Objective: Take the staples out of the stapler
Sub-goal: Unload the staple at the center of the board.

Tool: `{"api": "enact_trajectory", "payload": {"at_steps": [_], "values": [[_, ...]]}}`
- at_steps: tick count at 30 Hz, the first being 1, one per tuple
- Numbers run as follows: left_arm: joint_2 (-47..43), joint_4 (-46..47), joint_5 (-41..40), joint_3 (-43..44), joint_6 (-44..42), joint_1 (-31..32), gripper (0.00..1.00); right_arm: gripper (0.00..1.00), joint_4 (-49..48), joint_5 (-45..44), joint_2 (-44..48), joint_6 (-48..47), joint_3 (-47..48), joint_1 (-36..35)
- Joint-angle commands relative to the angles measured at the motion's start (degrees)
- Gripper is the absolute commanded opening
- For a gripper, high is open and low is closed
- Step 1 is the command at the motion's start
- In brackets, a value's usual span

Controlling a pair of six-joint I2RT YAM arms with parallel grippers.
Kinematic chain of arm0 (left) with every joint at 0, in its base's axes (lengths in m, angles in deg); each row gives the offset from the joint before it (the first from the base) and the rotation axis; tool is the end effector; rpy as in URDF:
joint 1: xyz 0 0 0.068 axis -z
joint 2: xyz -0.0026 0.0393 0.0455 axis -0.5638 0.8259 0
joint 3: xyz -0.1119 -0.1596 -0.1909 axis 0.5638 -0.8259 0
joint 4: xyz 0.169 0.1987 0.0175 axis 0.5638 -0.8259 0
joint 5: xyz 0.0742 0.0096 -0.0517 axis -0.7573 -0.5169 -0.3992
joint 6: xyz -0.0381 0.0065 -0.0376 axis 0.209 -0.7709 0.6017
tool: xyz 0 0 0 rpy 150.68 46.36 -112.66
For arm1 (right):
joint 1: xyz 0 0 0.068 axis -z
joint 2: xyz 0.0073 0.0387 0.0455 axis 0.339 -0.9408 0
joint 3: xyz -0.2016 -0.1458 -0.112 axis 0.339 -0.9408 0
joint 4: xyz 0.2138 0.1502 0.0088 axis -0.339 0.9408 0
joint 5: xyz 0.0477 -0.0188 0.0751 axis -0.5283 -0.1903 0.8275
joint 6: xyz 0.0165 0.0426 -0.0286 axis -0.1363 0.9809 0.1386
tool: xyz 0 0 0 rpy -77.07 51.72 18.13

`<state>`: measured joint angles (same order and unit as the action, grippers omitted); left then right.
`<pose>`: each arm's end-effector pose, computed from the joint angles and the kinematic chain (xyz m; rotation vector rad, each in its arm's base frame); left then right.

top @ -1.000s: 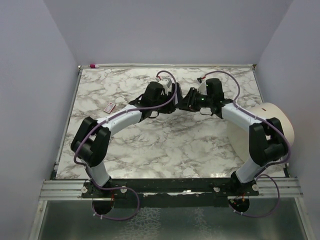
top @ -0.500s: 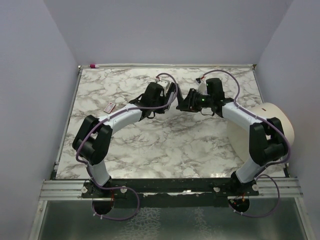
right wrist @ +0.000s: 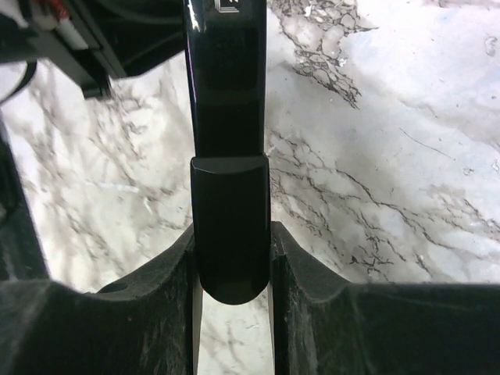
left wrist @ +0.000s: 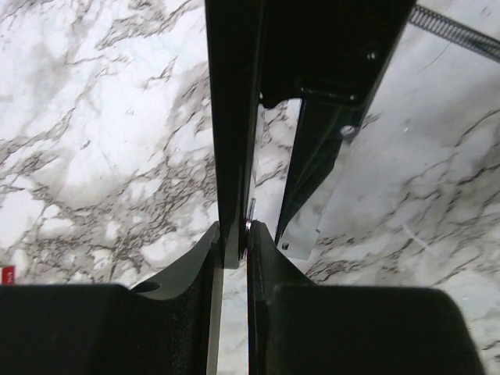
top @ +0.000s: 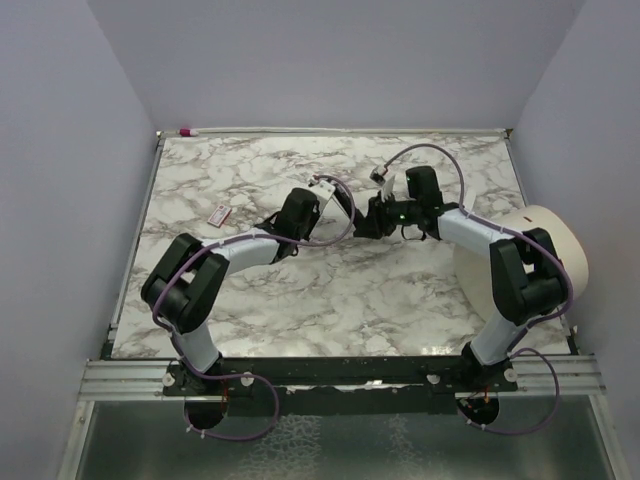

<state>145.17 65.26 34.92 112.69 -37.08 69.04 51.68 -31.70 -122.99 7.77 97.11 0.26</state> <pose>0.3113 -0.2051 0.1938 0.5409 2.0702 -0.0683 0.3302 0.1436 0.2045 -0.7080 2.1939 1.0950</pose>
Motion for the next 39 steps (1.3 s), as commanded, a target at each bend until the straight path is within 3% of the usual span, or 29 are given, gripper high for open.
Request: {"api": "enact_trajectory", "payload": {"at_steps": [1,6,12,24,32,35,39], "values": [[-1.3,11.6,-12.8,-3.0,-9.8,-0.4,0.00,0.01,-4.3,3.1,2.4,-12.8,-4.1,-1.1],[-3.4,19.6,-16.3,-7.5,-17.5,-0.6,0.00,0.01,-1.6,1.9,3.4,-17.3,-5.0,-1.1],[-4.7,25.8,-14.3,-12.0,-24.5,-1.2,0.00,0.01,6.4,0.6,2.1,-21.3,-1.4,-1.1],[-3.7,35.8,-13.4,-18.4,-32.6,-2.6,0.00,0.01,14.8,-1.7,2.7,-21.3,2.2,-1.0],[-5.2,29.4,-11.6,-15.4,-29.2,-2.5,0.00,0.01,11.3,-0.1,2.0,-16.4,1.6,-1.0],[-6.6,23.0,-11.7,-11.3,-24.5,-2.2,0.00,0.01,10.0,0.4,1.4,-10.1,2.5,-1.3],[-7.2,12.4,-5.6,-5.5,-14.3,-1.6,0.00,0.01,3.2,-0.1,3.0,1.6,1.2,-1.6]]}}
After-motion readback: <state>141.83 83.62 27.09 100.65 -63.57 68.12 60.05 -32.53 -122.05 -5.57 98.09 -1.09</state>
